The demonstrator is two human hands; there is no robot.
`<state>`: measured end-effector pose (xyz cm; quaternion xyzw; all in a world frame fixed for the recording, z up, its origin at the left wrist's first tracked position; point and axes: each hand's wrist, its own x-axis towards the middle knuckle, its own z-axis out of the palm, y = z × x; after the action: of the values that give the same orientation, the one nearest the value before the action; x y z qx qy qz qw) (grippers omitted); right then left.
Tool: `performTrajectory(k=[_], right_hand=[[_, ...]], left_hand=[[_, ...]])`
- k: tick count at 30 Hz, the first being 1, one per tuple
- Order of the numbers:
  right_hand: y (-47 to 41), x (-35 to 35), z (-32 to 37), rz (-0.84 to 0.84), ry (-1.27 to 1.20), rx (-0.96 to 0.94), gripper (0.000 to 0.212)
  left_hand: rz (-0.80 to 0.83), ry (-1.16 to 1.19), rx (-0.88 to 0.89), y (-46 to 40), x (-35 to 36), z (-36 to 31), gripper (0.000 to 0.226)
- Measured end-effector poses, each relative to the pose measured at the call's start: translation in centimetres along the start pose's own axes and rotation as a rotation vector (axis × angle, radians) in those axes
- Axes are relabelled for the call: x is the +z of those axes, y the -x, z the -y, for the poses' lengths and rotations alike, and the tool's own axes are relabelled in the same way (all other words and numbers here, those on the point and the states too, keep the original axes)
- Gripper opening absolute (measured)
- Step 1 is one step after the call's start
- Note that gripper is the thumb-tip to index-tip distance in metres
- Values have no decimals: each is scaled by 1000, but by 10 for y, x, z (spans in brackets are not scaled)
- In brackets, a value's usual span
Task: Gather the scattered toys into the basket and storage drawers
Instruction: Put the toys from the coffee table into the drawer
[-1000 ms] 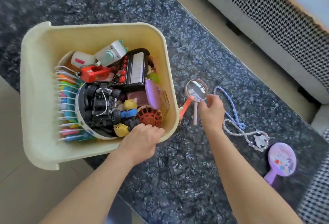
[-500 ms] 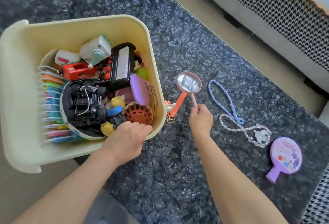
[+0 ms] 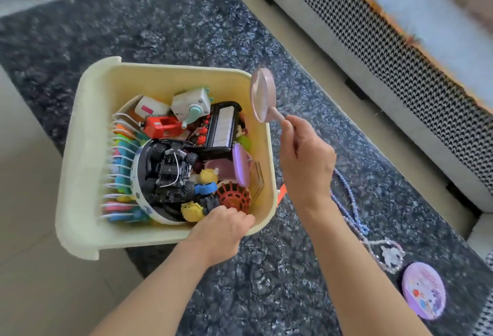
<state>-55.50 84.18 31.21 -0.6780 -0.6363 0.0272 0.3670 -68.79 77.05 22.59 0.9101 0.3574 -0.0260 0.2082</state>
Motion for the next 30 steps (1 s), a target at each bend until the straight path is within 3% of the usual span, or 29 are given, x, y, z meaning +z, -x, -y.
performTrajectory(k=[5, 7, 10, 12, 15, 16, 18, 19, 21, 23, 25, 27, 30], right_hand=[[-16, 61, 1, 396, 305, 118, 39], [-26, 78, -1, 443, 417, 129, 39], [-28, 96, 1, 477, 562, 26, 26], [-23, 93, 3, 607, 647, -121, 17], [-1, 79, -3, 867, 815, -273, 34], [5, 77, -6, 891, 790, -292, 37], [11, 76, -12, 753, 572, -259, 59], [16, 77, -17, 615, 427, -225, 60], [17, 74, -31, 274, 190, -123, 39], [17, 67, -49, 108, 38, 78, 27], [17, 52, -71, 137, -69, 401, 34], [24, 44, -101, 302, -16, 659, 40], [47, 44, -130, 600, 128, 694, 46]], left_hand=[[65, 42, -62, 0, -4, -1, 24], [62, 75, -88, -1, -7, -2, 21], [56, 115, -103, -4, -8, 1, 21], [63, 87, -104, -6, -12, 1, 21], [97, 55, -104, -8, -10, -1, 22], [97, 49, -104, -10, -7, 1, 26], [75, 46, -102, -11, -8, 1, 29], [78, 49, -103, -10, -11, 0, 29], [77, 60, -113, -11, -7, -1, 30], [80, 79, -131, -11, -4, -1, 29], [59, 123, -137, -10, -5, -2, 27], [30, 136, -139, -8, -5, -3, 26], [-64, 145, -86, -8, -1, 0, 24]])
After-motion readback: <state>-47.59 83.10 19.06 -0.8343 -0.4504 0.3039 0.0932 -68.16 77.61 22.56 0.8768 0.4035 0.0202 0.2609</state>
